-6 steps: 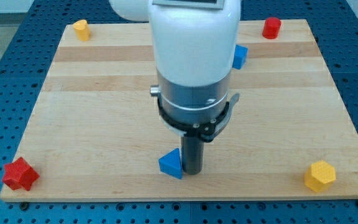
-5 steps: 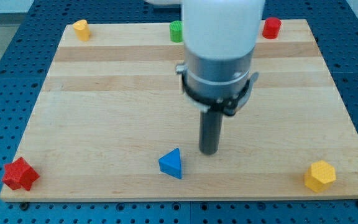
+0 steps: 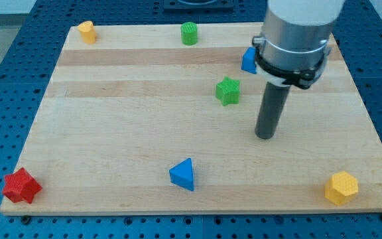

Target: Place your hand at the center of the board

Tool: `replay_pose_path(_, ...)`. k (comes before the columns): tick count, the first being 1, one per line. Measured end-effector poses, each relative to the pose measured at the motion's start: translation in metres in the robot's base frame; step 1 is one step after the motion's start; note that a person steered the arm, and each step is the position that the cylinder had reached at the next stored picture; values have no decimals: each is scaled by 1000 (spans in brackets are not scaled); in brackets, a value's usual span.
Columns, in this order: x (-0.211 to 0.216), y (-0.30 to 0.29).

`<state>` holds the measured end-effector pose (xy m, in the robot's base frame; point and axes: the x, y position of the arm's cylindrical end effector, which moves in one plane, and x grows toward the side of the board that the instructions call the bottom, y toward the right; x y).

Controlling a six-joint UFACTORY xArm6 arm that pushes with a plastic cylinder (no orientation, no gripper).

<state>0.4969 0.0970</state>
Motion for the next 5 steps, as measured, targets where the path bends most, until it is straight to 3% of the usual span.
replay_pose_path(2, -13, -99)
replay_pose_path(3, -57, -131)
replay_pose_path(4, -98, -126)
replay_pose_path(5, -107, -98)
